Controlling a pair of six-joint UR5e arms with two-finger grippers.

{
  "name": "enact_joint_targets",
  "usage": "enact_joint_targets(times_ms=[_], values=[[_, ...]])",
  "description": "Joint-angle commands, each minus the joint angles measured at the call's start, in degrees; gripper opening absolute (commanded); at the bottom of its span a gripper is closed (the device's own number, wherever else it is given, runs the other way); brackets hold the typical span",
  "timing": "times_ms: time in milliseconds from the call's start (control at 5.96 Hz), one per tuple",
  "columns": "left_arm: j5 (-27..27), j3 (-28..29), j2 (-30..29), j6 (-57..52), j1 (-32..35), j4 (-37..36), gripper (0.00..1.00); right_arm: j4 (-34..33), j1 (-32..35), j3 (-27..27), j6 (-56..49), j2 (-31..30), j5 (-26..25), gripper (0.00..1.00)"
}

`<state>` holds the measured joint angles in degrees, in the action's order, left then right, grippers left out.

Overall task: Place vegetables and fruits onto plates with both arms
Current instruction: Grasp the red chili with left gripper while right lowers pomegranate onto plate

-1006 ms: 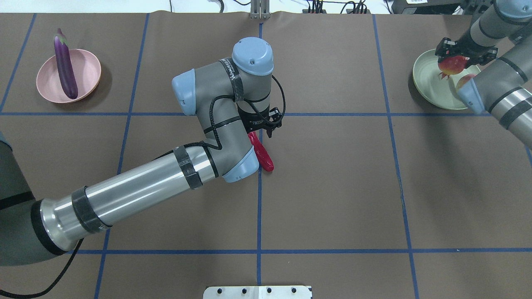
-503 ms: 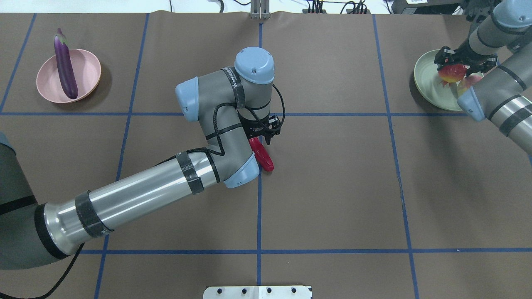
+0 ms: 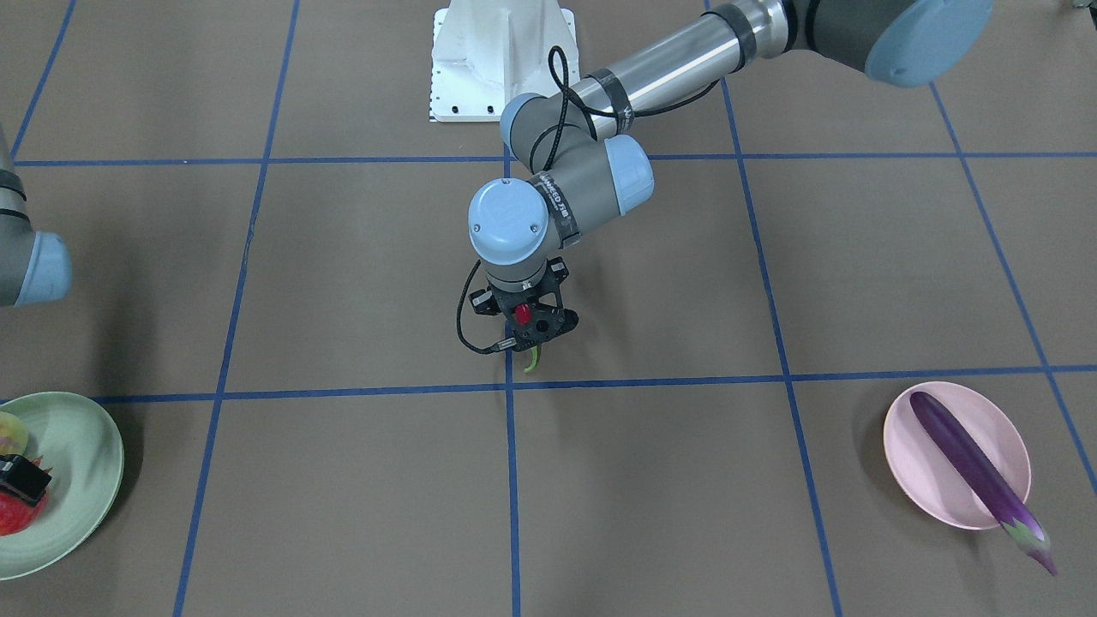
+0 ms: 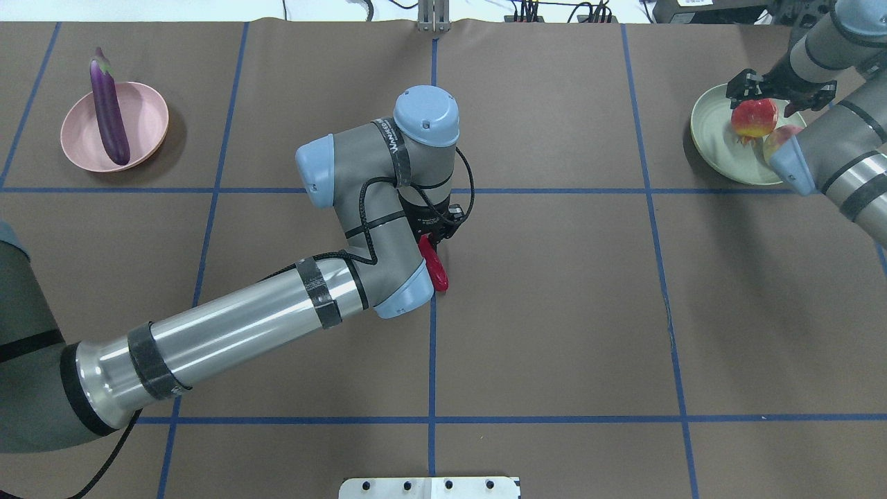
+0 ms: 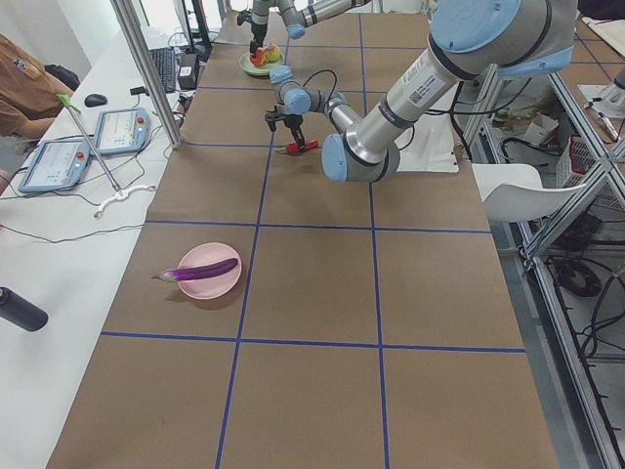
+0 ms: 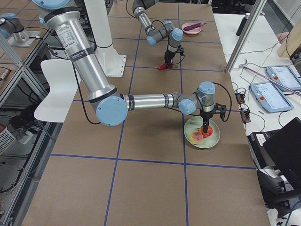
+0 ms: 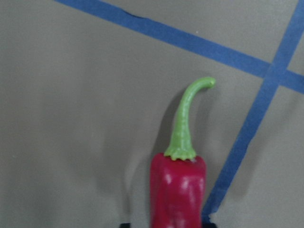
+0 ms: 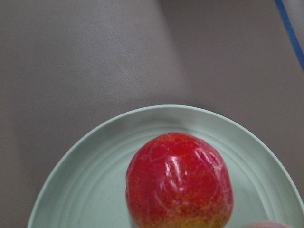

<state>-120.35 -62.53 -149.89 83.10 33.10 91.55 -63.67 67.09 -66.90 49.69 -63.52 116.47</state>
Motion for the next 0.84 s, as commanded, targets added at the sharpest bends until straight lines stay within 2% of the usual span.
enact_joint_targets(times_ms=[0,168,503,671], values=[[-0.67,-3.80,-0.05,-0.04,2.29,-0.41,0.00,-0.32,1.73,-5.41,-0.29,-1.59,4.55,1.00],[-0.76,-7.40,0.65,-0.30,5.19,-1.63,0.00,-0.14,1.20,-7.09,-0.21,-1.87,4.73,1.00],[-3.56,-7.87,3.88,-6.67,14.92,-4.44,0.00,0.04,-2.21,-10.68,0.58,-3.00,6.48,1.00],[-3.75,-7.44,7.99,-11.42,20.63,-4.02,0.00,0.21,-3.53,-14.19,0.58,-5.28,8.67,1.00]])
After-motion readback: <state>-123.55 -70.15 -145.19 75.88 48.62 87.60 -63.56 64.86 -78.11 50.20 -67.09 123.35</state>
